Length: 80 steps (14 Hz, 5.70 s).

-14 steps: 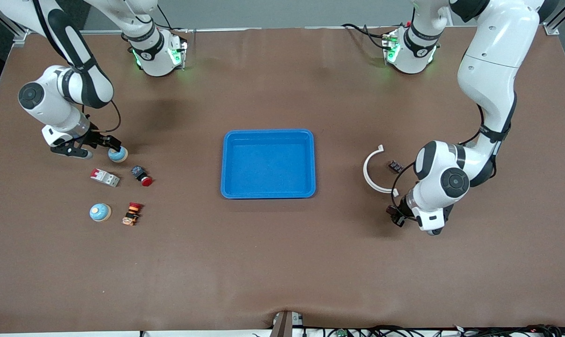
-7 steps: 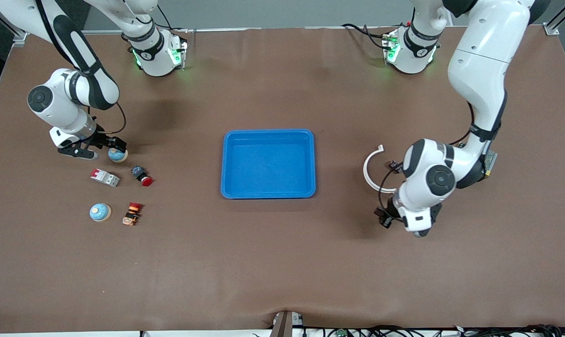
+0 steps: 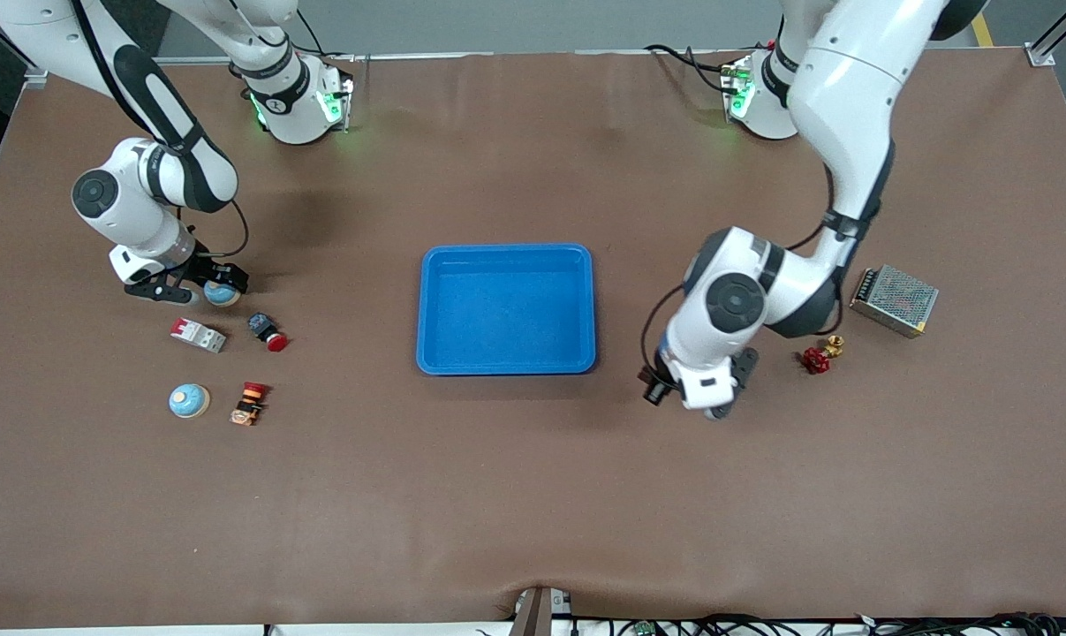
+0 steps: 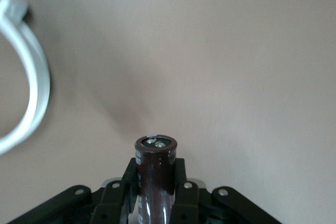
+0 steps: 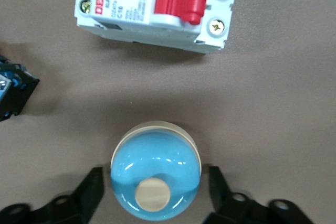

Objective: Place electrolytic capacitor and blue bell in tray
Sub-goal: 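Open the left gripper over the tray while the right gripper carries the bell, then grasp another capacitor with the left gripper while the right gripper lowers the bell, then open the right gripper on the bell while the left gripper carries the capacitor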

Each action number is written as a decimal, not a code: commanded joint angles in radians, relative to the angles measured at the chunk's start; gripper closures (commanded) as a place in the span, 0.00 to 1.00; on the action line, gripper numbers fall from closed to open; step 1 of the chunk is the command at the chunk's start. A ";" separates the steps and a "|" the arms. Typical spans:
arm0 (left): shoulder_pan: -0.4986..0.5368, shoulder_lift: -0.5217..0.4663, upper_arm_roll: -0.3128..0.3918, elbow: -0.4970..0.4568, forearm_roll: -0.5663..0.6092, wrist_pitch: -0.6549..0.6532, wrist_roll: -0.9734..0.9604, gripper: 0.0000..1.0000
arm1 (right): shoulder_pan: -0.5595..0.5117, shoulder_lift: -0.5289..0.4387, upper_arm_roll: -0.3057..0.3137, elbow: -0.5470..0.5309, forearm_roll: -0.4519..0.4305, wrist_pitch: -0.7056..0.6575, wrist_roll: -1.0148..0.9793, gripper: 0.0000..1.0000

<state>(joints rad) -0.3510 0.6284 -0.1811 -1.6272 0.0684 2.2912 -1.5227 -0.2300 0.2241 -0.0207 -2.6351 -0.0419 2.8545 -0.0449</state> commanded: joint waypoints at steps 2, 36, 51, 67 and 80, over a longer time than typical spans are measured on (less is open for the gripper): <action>-0.107 -0.036 0.009 -0.011 0.021 -0.056 -0.175 1.00 | 0.006 -0.011 0.001 -0.025 0.002 0.006 0.022 1.00; 0.128 -0.378 0.011 -0.386 0.103 -0.284 0.311 0.00 | 0.954 0.013 0.022 0.285 0.370 -0.207 1.353 1.00; 0.316 -0.290 0.011 -0.698 0.102 0.280 0.443 0.21 | 0.996 0.294 0.016 0.524 0.108 -0.214 1.651 1.00; 0.293 -0.262 -0.184 -0.384 0.060 0.044 0.069 1.00 | 0.905 0.293 0.018 0.843 0.111 -0.841 1.474 0.00; 0.011 0.057 -0.207 0.022 0.068 0.039 -0.307 1.00 | 0.443 0.150 0.007 0.873 -0.116 -1.044 0.511 0.00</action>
<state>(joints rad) -0.2937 0.6215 -0.4015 -1.6944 0.1342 2.3529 -1.7974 0.2538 0.3962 -0.0365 -1.7483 -0.1327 1.7969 0.5149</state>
